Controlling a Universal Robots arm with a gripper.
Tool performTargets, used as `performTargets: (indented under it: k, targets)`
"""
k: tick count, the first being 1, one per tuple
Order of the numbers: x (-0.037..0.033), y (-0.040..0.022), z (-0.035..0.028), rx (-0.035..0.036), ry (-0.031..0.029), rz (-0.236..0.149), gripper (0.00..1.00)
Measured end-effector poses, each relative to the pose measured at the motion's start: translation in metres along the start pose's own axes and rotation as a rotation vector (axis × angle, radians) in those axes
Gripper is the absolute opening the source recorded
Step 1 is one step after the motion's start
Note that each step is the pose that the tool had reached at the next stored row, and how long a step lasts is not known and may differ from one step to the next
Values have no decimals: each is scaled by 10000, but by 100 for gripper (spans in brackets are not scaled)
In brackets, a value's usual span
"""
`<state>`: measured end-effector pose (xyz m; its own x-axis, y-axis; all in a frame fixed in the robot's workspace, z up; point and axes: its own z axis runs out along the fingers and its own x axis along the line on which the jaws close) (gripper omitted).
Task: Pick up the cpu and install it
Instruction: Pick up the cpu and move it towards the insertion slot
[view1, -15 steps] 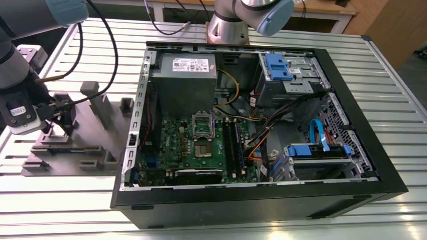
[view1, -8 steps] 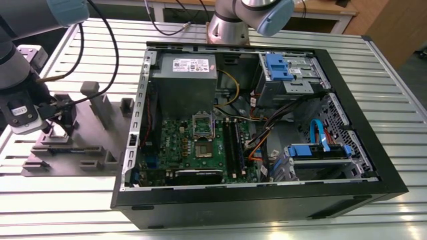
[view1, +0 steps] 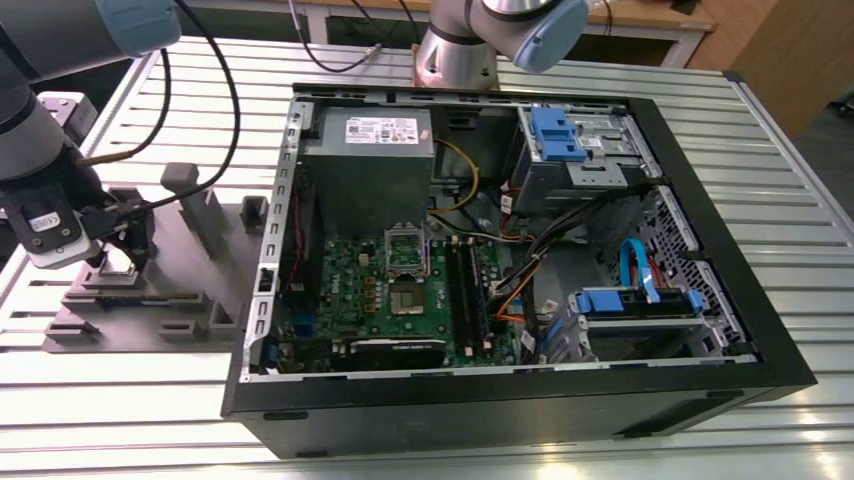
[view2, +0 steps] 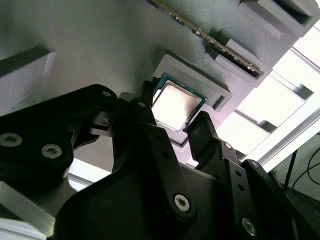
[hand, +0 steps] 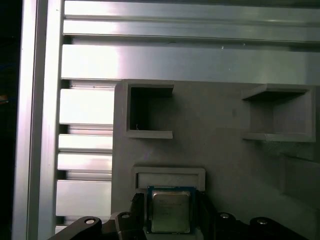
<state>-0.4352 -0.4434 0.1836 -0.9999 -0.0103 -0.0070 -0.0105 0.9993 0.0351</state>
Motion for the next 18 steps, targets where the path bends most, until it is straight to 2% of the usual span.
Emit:
performTargets:
  k: [8, 10, 11, 18]
  targets:
    - [0, 1, 2, -2, -2, 0, 54]
    - [0, 0, 2, 0, -1, 0, 53]
    - [0, 0, 2, 0, -1, 0, 47]
    - [0, 0, 3, -1, -1, 0, 47]
